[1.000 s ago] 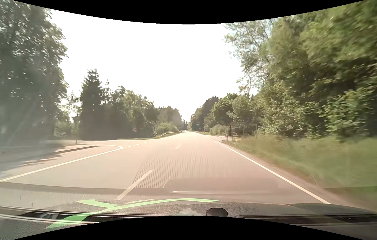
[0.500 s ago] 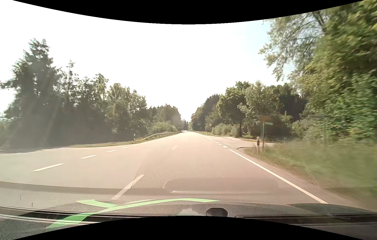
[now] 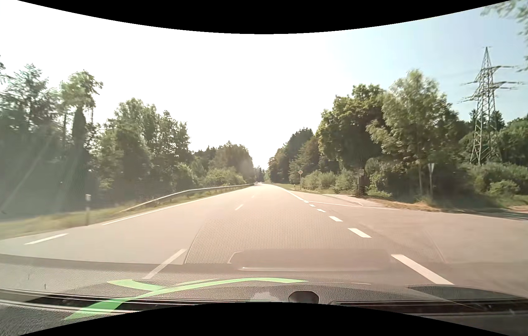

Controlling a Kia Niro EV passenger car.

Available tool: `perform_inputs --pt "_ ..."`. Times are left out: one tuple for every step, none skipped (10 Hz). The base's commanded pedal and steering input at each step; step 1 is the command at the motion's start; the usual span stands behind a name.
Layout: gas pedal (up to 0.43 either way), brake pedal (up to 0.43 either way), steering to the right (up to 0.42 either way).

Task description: Follow the waypoints while adhering to traffic rules and regulations

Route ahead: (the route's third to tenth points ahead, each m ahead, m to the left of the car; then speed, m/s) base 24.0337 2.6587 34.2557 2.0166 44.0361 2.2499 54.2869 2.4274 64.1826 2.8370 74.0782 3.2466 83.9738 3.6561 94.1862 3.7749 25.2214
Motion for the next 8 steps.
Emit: perform_inputs --pt "0.177 0.0 -0.004" --pt "0.177 0.0 -0.005" --pt "0.177 0.0 -0.005" --pt "0.177 0.0 -0.005" --pt "0.177 0.0 -0.006" --pt "0.177 0.0 -0.006" --pt "0.177 0.0 -0.006" --pt "0.177 0.0 -0.006"
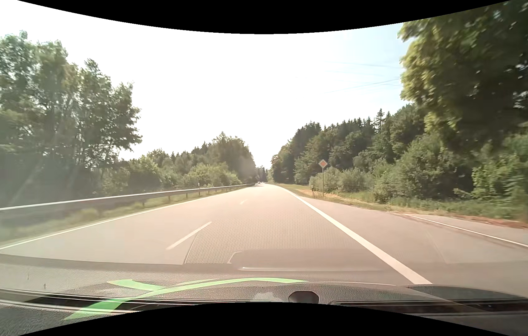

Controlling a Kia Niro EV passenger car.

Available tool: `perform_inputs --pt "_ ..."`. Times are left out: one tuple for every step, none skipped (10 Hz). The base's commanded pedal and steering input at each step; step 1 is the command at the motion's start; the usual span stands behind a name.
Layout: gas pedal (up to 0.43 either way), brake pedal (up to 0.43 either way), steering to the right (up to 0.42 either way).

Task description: Follow the waypoints while adhering to traffic rules and regulations

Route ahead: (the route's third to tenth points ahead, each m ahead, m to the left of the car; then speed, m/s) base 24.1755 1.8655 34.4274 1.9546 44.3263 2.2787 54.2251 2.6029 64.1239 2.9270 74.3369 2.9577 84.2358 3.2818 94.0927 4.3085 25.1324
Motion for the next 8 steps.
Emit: perform_inputs --pt "0.177 0.0 -0.006" --pt "0.177 0.0 -0.006" --pt "0.177 0.0 -0.006" --pt "0.177 0.0 -0.006" --pt "0.177 0.0 -0.006" --pt "0.177 0.0 -0.006" --pt "0.177 0.0 -0.006" --pt "0.177 0.0 -0.006"
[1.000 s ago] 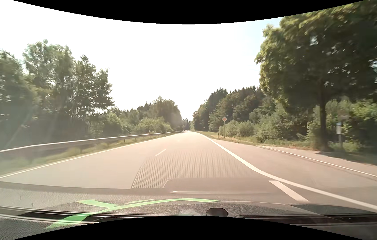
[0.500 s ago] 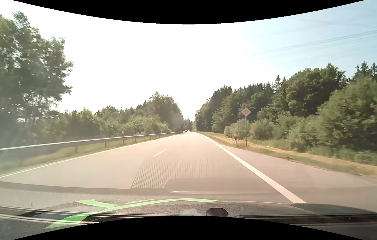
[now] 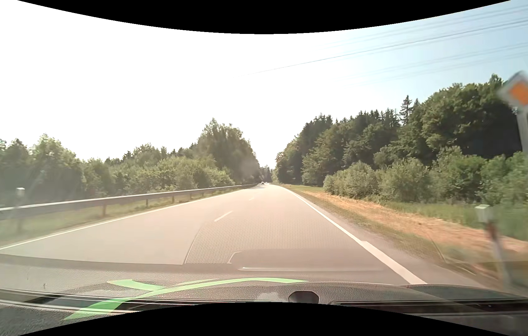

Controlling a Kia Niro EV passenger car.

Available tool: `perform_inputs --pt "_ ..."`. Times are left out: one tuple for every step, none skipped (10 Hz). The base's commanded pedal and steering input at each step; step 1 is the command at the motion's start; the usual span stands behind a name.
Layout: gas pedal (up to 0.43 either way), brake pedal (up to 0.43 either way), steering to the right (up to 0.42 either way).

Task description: Follow the waypoints while adhering to traffic rules and regulations

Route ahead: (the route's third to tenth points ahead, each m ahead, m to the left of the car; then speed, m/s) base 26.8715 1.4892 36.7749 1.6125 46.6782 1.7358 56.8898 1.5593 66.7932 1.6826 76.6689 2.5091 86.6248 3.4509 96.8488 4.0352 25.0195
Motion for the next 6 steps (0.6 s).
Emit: perform_inputs --pt "0.177 0.0 -0.006" --pt "0.177 0.0 -0.005" --pt "0.177 0.0 -0.004" --pt "0.177 0.0 -0.004" --pt "0.177 0.0 -0.004" --pt "0.177 0.0 -0.003"
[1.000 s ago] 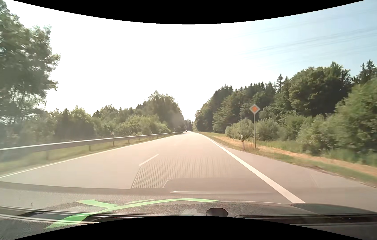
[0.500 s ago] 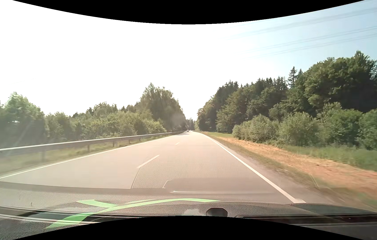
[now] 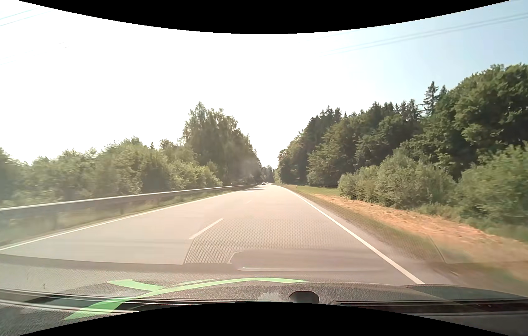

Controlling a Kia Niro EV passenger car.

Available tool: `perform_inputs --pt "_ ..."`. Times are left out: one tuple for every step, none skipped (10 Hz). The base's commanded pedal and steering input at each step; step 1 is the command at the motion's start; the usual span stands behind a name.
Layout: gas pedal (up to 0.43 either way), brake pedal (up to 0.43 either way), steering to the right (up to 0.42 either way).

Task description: Follow the waypoints while adhering to traffic rules and regulations

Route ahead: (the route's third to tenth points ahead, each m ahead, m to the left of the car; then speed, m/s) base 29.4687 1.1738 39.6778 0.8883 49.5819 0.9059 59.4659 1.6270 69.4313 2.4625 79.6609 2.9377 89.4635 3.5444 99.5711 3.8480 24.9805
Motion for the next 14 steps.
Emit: perform_inputs --pt "0.177 0.0 -0.003" --pt "0.177 0.0 -0.003" --pt "0.177 0.0 -0.003" --pt "0.177 0.0 -0.003" --pt "0.177 0.0 -0.003" --pt "0.177 0.0 -0.003" --pt "0.177 0.0 -0.003" --pt "0.177 0.0 -0.003" --pt "0.177 0.0 -0.003" --pt "0.177 0.0 -0.003" --pt "0.189 0.0 -0.003" --pt "0.189 0.0 -0.003" --pt "0.189 0.0 -0.003" --pt "0.197 0.0 -0.003"
